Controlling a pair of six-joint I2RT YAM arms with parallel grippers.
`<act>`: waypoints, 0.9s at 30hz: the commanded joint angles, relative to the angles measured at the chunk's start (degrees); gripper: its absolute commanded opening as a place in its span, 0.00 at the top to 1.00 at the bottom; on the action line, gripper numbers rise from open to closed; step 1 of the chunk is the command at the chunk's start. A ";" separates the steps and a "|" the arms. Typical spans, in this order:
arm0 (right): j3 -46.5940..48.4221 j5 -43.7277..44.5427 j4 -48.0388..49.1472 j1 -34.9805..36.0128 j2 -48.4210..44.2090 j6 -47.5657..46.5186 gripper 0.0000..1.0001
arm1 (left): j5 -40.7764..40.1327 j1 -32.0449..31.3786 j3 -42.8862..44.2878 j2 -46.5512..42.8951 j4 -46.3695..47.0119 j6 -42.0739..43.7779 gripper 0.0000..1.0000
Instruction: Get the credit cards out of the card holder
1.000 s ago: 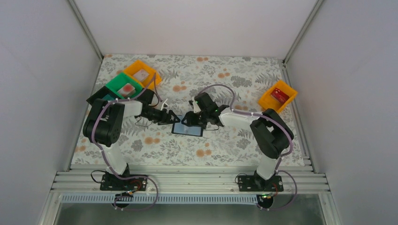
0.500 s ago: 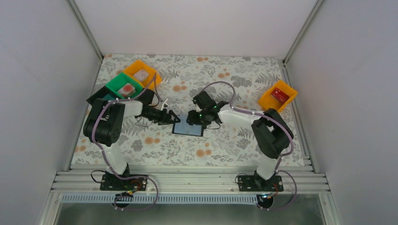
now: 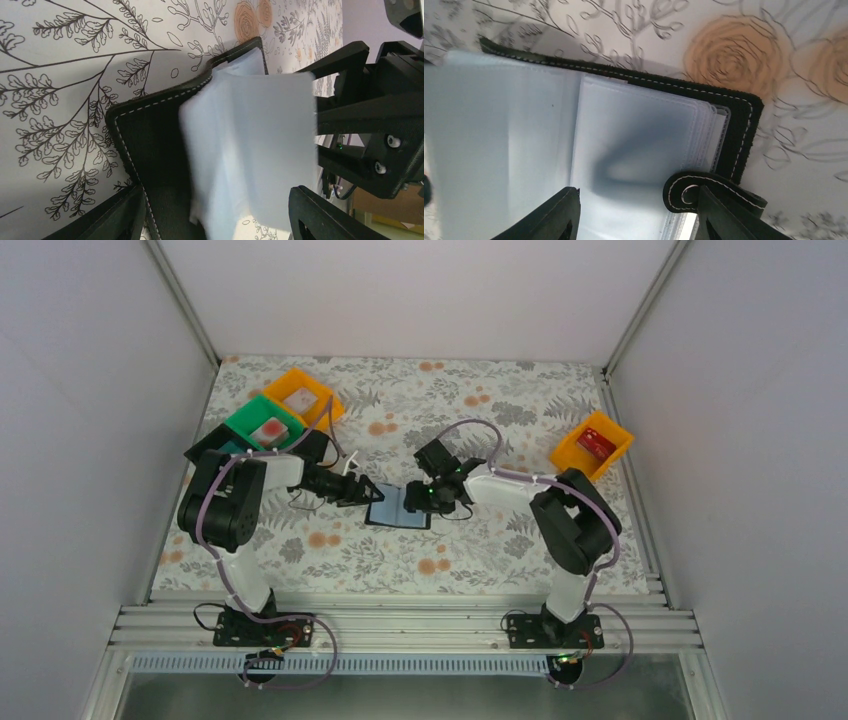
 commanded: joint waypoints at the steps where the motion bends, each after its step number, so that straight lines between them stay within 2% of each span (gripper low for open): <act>1: 1.40 -6.23 4.50 0.22 4.16 -0.23 0.39 | -4.91 -0.51 -1.28 3.65 -1.96 -0.09 0.28; 10: 2.32 -18.14 13.81 0.90 4.92 -0.84 0.39 | -3.16 -0.51 -0.53 5.86 -2.18 -0.09 0.30; 14: 3.18 -20.30 15.79 0.85 5.96 -0.36 0.42 | -3.05 -0.58 -0.45 6.23 -2.28 -0.11 0.37; 17: 3.13 -20.02 16.57 0.62 5.67 0.50 0.43 | -2.98 -0.56 -0.49 6.37 -2.19 -0.02 0.50; 19: 2.70 -20.16 17.41 0.31 5.15 1.07 0.45 | -3.02 -0.57 -0.49 6.69 -2.25 -0.02 0.65; 22: 2.73 -19.72 16.81 -0.12 3.79 1.26 0.46 | -3.11 -0.57 -0.14 7.39 -2.60 0.06 0.94; 23: 2.73 -18.89 16.08 -0.41 2.73 1.04 0.46 | -3.44 -0.56 0.05 7.46 -3.05 0.20 0.97; 27: 1.24 -16.16 12.92 -3.01 -3.53 -0.53 0.45 | -4.06 -0.52 1.28 6.31 -4.58 1.64 0.98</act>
